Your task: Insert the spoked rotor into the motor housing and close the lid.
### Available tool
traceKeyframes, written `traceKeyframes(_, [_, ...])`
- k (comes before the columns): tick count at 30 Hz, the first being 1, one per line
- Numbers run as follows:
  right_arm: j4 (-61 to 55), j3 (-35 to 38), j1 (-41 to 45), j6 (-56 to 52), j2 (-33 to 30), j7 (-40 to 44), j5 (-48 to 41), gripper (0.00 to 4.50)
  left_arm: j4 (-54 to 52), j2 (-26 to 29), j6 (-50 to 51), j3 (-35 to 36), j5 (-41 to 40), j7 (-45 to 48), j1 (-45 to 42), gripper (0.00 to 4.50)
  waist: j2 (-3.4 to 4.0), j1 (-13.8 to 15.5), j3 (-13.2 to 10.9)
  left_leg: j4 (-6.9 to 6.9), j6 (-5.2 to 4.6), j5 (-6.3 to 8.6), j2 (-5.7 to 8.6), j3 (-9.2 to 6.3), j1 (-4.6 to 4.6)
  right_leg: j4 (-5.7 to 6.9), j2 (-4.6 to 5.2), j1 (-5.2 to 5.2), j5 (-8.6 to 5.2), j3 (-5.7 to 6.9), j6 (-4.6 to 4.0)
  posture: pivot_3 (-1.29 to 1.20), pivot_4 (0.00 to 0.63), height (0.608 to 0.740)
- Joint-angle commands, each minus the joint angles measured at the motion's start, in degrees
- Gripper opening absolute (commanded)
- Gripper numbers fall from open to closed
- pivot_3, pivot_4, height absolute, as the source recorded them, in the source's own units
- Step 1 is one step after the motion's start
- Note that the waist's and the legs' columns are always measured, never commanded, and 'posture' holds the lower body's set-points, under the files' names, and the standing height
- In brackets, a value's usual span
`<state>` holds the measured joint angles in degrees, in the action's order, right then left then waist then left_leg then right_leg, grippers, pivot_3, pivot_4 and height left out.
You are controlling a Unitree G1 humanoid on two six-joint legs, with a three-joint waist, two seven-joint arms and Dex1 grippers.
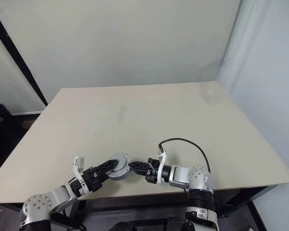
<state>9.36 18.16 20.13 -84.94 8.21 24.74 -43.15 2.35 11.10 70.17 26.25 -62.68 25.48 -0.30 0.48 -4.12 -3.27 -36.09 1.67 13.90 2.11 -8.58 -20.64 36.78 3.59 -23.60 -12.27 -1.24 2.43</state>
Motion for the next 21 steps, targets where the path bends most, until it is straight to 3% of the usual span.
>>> traceKeyframes(1, [-3.4,-0.3,1.9,-0.1,2.3,1.1,-4.1,1.24,0.0,-1.0,0.2,0.7,-3.3,0.1,-0.9,4.50,-0.01,0.0,0.0,0.00,0.00,0.00,0.00,0.00,-0.01,-0.01,0.00,0.00,0.00,0.00,0.00,0.00,0.000,0.740])
traceKeyframes(6, [-3.6,-0.4,1.7,-0.1,2.3,0.5,-4.0,1.24,0.4,-1.4,0.2,0.7,-4.9,0.2,-0.6,4.50,-0.01,0.0,0.0,0.00,0.01,0.01,0.00,0.00,-0.01,-0.01,0.00,-0.02,0.00,0.00,-0.01,0.00,0.000,0.740])
traceKeyframes(13, [-3.5,-0.1,1.6,1.1,2.3,-0.5,-3.9,1.24,0.7,-1.1,0.7,0.7,-7.3,0.0,0.2,2.29,-0.03,0.0,0.0,0.00,0.01,0.01,0.00,0.00,-0.04,-0.01,0.00,-0.06,0.00,0.00,-0.01,0.00,0.000,0.740])
traceKeyframes(19, [-4.7,-3.6,0.9,6.3,0.8,-0.6,-1.9,1.24,0.8,-1.3,-0.7,0.3,-8.3,0.0,0.3,2.21,-0.05,0.0,0.0,0.01,0.02,0.01,0.00,0.01,-0.04,-0.01,0.01,-0.06,-0.01,0.00,-0.01,0.00,0.000,0.740])
traceKeyframes(21, [-5.4,-5.8,0.4,8.9,-0.4,0.1,-0.8,1.97,0.8,-1.4,-1.9,0.1,-8.0,0.1,0.2,2.18,-0.04,0.0,0.0,0.01,0.02,0.02,0.00,0.01,-0.05,-0.02,0.01,-0.07,-0.01,0.00,-0.01,0.00,0.000,0.740])
